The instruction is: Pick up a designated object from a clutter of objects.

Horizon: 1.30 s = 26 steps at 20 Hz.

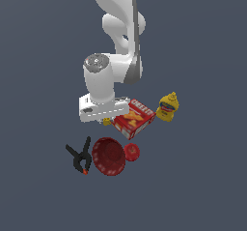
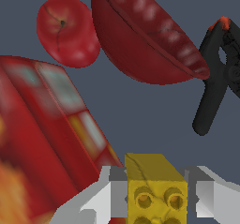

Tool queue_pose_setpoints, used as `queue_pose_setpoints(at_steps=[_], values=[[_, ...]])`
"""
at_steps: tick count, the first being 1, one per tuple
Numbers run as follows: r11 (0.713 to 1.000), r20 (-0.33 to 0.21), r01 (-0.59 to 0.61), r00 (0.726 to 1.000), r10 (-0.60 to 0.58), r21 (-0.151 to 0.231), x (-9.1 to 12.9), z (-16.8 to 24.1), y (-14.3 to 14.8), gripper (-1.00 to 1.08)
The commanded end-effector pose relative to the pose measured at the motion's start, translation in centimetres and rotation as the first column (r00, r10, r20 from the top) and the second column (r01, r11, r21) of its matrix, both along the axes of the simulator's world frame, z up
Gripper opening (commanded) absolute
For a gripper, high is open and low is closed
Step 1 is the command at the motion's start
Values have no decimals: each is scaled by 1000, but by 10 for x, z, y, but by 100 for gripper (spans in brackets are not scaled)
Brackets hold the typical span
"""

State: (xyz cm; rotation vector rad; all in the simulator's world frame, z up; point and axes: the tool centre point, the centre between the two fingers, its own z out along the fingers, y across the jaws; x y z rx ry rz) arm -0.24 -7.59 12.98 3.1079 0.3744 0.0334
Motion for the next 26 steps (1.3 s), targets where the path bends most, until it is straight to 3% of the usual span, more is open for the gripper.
queue_pose_setpoints(at_steps=[1,20,26], values=[[1000,-2,-1,1000,1,-1,-4,21,26,-100],[1000,-17,0,1000,0,3,-26,175,215,-100],[1000,-20,1,1000,0,6,-29,213,261,-100]])
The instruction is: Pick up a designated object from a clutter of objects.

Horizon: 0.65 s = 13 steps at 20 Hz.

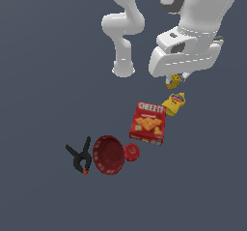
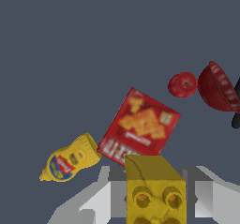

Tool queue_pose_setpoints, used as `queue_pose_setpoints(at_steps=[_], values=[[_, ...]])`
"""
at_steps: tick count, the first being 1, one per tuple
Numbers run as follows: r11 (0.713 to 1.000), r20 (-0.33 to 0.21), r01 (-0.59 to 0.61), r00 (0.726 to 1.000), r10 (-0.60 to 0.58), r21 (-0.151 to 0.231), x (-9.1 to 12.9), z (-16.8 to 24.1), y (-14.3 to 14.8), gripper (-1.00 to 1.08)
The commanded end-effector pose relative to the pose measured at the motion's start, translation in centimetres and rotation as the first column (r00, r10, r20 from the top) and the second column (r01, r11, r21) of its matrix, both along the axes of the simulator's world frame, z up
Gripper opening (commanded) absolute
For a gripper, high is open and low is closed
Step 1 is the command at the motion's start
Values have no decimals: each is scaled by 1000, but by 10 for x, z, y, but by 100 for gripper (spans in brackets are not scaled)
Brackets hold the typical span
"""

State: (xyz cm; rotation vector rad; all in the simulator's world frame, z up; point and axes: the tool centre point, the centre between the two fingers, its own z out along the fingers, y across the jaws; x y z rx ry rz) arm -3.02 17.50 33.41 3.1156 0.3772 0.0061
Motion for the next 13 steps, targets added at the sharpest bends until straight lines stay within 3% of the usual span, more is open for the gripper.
queue_pose_setpoints(at_steps=[1,13], values=[[1000,-2,2,1000,-2,1,-1,13,16,-100],[1000,-4,2,1000,-2,3,0,36,44,-100]])
